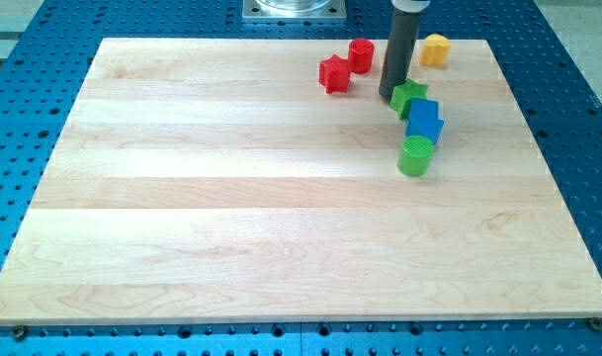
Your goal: Slightly move the cube to the left
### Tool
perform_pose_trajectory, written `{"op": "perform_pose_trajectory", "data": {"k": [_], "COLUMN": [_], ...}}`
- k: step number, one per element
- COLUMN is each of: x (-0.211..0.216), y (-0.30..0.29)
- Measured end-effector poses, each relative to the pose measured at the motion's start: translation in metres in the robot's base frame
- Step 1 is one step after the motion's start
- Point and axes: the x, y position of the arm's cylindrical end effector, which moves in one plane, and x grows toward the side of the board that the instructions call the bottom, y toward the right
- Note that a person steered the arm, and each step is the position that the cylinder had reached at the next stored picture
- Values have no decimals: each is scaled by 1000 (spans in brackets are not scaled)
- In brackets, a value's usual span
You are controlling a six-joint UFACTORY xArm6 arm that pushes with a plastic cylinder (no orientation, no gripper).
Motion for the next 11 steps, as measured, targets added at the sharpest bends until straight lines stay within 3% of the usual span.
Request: {"op": "perform_pose_trajectory", "data": {"k": [1,2,3,4,5,10,11], "x": [-25,-22,24,79,96,71,82], "y": [14,56,113,110,98,46,76]}}
